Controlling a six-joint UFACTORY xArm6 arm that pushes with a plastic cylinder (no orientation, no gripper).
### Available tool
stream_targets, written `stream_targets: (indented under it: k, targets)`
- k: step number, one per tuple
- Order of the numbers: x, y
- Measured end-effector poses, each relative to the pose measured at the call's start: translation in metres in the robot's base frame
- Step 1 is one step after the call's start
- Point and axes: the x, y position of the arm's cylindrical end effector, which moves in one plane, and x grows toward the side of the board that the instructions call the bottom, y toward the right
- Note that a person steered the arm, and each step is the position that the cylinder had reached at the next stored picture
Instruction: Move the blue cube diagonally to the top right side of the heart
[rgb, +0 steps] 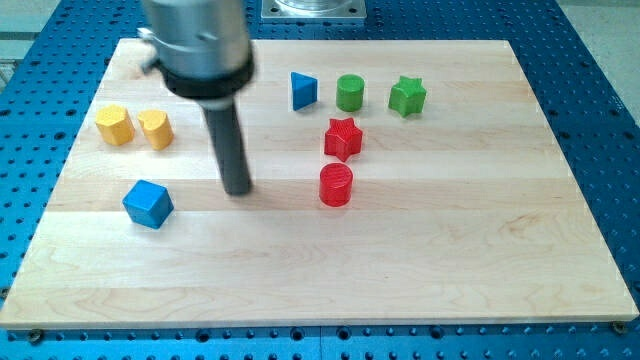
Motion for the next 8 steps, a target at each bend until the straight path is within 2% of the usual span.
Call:
stream_targets:
  k: [1, 2, 3, 4, 5, 6, 7, 8]
  targets:
    - [0.077, -0.061]
    - [0.067, -0.115]
    - [0.025, -0.103]
    - [-0.023, -0.065]
    - [0.013, -0.071]
    - [0.007, -0.118]
    - [-0.043, -0.082]
    - [-0.082, -0.022]
